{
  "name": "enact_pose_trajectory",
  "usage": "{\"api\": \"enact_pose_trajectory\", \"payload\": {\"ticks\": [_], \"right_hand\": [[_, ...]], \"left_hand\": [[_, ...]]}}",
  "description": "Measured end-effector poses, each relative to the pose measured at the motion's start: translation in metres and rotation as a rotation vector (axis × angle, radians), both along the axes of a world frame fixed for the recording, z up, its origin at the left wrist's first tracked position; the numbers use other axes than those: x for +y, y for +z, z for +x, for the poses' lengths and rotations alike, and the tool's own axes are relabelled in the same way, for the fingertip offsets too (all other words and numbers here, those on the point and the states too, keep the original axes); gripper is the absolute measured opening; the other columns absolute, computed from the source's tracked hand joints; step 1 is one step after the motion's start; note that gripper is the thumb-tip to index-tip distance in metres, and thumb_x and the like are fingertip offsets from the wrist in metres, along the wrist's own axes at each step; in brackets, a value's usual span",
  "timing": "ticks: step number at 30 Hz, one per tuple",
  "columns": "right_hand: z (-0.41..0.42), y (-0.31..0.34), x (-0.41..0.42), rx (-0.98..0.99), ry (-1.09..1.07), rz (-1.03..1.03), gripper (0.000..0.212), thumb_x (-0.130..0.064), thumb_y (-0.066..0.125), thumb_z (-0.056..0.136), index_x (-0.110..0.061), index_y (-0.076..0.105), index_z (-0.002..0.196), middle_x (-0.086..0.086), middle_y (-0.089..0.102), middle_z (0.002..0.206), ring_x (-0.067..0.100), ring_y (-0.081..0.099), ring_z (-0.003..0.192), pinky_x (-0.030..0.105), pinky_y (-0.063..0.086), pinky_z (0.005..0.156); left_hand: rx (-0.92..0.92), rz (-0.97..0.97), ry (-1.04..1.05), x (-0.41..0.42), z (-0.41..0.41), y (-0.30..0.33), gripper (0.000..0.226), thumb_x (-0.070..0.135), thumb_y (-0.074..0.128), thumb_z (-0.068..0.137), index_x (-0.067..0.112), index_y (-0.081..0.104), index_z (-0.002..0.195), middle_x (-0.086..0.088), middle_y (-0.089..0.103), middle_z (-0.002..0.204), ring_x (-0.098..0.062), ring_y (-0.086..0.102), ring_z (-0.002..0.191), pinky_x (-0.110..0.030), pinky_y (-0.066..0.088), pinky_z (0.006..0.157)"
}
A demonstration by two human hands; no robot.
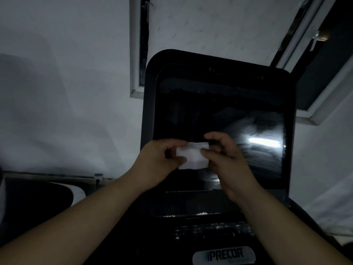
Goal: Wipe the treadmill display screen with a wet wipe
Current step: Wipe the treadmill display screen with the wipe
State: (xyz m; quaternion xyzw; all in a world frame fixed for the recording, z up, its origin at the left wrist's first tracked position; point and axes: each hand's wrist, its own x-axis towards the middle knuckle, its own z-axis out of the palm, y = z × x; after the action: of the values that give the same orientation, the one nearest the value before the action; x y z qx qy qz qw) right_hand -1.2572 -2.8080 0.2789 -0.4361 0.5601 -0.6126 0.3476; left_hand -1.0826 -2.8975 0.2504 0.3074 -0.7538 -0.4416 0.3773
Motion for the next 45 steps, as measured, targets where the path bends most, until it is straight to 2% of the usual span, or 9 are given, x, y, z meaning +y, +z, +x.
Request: {"api": "enact_pose_trajectory", "payload": {"ticks": [7, 9, 12, 15, 19, 24, 31, 35, 45], "right_hand": [[0.001, -0.017, -0.009, 0.58, -0.062, -0.054, 0.016, -0.012, 0.08, 0.082, -0.026, 0.078, 0.089, -0.003, 0.066, 0.102, 0.005, 0.065, 0.096, 0.023, 0.049, 0.086], [0.002, -0.019, -0.014, 0.543, -0.076, -0.06, 0.013, -0.013, 0.079, 0.082, -0.025, 0.076, 0.086, -0.009, 0.063, 0.108, -0.002, 0.061, 0.1, 0.021, 0.048, 0.089], [0.007, -0.021, -0.024, 0.4, 0.055, 0.04, 0.008, -0.021, 0.077, 0.08, -0.024, 0.07, 0.083, -0.009, 0.068, 0.08, 0.002, 0.062, 0.075, 0.027, 0.049, 0.069], [0.0, -0.005, -0.049, 0.596, -0.107, -0.062, 0.008, -0.03, 0.07, 0.076, -0.026, 0.065, 0.082, -0.01, 0.064, 0.072, 0.004, 0.059, 0.069, 0.028, 0.046, 0.066], [-0.009, 0.043, -0.097, 1.203, -0.489, -0.458, 0.005, -0.016, 0.066, 0.084, -0.016, 0.067, 0.088, 0.002, 0.067, 0.086, 0.025, 0.059, 0.082, 0.037, 0.046, 0.073], [-0.007, 0.011, -0.131, 1.603, -0.305, -0.473, 0.016, -0.005, 0.067, 0.077, -0.013, 0.074, 0.089, 0.008, 0.065, 0.086, 0.031, 0.058, 0.078, 0.039, 0.047, 0.067], [0.001, -0.092, -0.029, 1.627, 0.059, -0.438, 0.029, -0.018, 0.056, 0.092, -0.012, 0.073, 0.114, 0.006, 0.07, 0.103, 0.029, 0.059, 0.087, 0.036, 0.044, 0.074], [-0.002, -0.119, -0.008, 1.643, 0.086, -0.429, 0.031, -0.018, 0.059, 0.091, -0.012, 0.071, 0.118, 0.005, 0.07, 0.109, 0.028, 0.063, 0.091, 0.037, 0.048, 0.08], [-0.119, -0.105, 0.017, 1.25, -0.717, -0.018, 0.044, -0.017, 0.049, 0.085, -0.003, 0.071, 0.12, 0.018, 0.068, 0.11, 0.039, 0.061, 0.092, 0.041, 0.048, 0.084]], "left_hand": [[-0.092, -0.388, 0.166, -0.007, 0.002, -0.004, 0.01, 0.024, 0.08, 0.083, 0.027, 0.076, 0.092, 0.012, 0.068, 0.087, -0.005, 0.063, 0.083, -0.029, 0.053, 0.074], [-0.111, -0.373, 0.177, -0.012, 0.003, -0.005, 0.008, 0.027, 0.081, 0.083, 0.03, 0.075, 0.088, 0.013, 0.063, 0.087, -0.005, 0.061, 0.084, -0.028, 0.051, 0.074], [-0.164, -0.418, 0.232, -0.02, 0.005, -0.009, 0.011, 0.033, 0.08, 0.082, 0.029, 0.076, 0.092, 0.015, 0.059, 0.092, -0.005, 0.056, 0.089, -0.023, 0.047, 0.075], [-0.259, -0.598, 0.353, -0.025, 0.01, -0.01, 0.041, 0.043, 0.076, 0.083, 0.024, 0.072, 0.119, 0.003, 0.062, 0.107, -0.015, 0.055, 0.102, -0.029, 0.048, 0.081], [-0.508, -0.811, 0.384, -0.031, 0.02, -0.015, 0.084, 0.048, 0.074, 0.08, 0.011, 0.045, 0.149, -0.015, 0.045, 0.151, -0.035, 0.045, 0.135, -0.049, 0.045, 0.106], [-0.702, -0.794, 0.284, -0.031, 0.026, -0.023, 0.122, 0.056, 0.084, 0.066, 0.005, 0.023, 0.158, -0.016, 0.014, 0.168, -0.029, 0.013, 0.155, -0.048, 0.029, 0.121], [-0.762, -0.791, 0.2, -0.029, 0.033, -0.025, 0.125, 0.062, 0.075, 0.07, 0.014, 0.004, 0.161, -0.009, -0.011, 0.169, -0.02, -0.014, 0.155, -0.039, 0.003, 0.124], [-0.813, -0.822, 0.202, -0.023, 0.028, -0.026, 0.125, 0.064, 0.075, 0.068, 0.012, 0.009, 0.161, -0.013, -0.005, 0.17, -0.025, -0.012, 0.156, -0.045, 0.007, 0.125], [-0.892, -0.867, 0.215, -0.011, 0.019, -0.02, 0.126, 0.066, 0.077, 0.068, 0.012, 0.01, 0.161, -0.015, 0.002, 0.17, -0.027, -0.009, 0.156, -0.05, 0.012, 0.126]]}}
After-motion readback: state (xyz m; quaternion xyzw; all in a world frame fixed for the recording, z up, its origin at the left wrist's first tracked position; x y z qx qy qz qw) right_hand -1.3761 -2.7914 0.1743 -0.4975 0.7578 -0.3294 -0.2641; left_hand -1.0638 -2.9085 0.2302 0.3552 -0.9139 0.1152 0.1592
